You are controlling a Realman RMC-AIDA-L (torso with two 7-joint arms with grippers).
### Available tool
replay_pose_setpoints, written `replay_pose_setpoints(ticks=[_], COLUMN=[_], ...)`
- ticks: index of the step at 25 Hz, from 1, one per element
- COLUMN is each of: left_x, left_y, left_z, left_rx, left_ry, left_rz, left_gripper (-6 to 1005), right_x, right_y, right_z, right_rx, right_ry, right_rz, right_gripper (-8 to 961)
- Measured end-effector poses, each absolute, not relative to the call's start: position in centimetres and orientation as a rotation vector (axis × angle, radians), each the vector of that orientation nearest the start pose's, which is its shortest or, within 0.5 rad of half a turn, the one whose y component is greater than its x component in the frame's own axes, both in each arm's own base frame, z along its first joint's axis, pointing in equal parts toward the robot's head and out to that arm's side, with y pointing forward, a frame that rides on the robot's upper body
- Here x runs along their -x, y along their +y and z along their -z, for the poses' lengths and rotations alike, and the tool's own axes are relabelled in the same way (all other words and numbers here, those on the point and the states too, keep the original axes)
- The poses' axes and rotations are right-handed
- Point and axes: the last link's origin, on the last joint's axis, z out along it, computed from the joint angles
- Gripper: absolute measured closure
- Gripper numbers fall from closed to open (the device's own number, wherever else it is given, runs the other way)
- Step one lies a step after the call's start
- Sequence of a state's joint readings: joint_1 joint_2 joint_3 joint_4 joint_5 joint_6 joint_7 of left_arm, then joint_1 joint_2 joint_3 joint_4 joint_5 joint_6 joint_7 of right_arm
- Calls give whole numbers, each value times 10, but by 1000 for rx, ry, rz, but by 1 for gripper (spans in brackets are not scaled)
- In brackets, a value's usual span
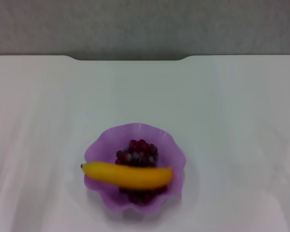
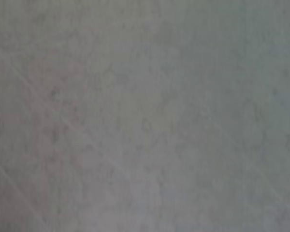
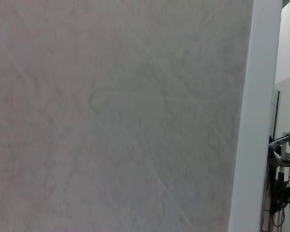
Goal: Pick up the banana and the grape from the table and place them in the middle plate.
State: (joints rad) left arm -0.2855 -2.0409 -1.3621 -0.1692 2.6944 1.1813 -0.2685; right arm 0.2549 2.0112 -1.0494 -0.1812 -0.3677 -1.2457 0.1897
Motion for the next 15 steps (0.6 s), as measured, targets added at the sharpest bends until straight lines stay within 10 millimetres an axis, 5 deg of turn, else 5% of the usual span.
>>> replay_pose_setpoints(ticks=[12,15], left_x=[386,387], left_y=[294,294], left_z=[-34,-34], left_rx=[1389,1397], left_ry=[-652,-642], left_rz=[661,637], left_gripper=[214,345], right_x=[-402,-401], right_y=[284,284], right_z=[-76,-76], right_rx=[1411,1411], right_ry=[423,422], right_rz=[-503,-504], right_gripper=[953,953])
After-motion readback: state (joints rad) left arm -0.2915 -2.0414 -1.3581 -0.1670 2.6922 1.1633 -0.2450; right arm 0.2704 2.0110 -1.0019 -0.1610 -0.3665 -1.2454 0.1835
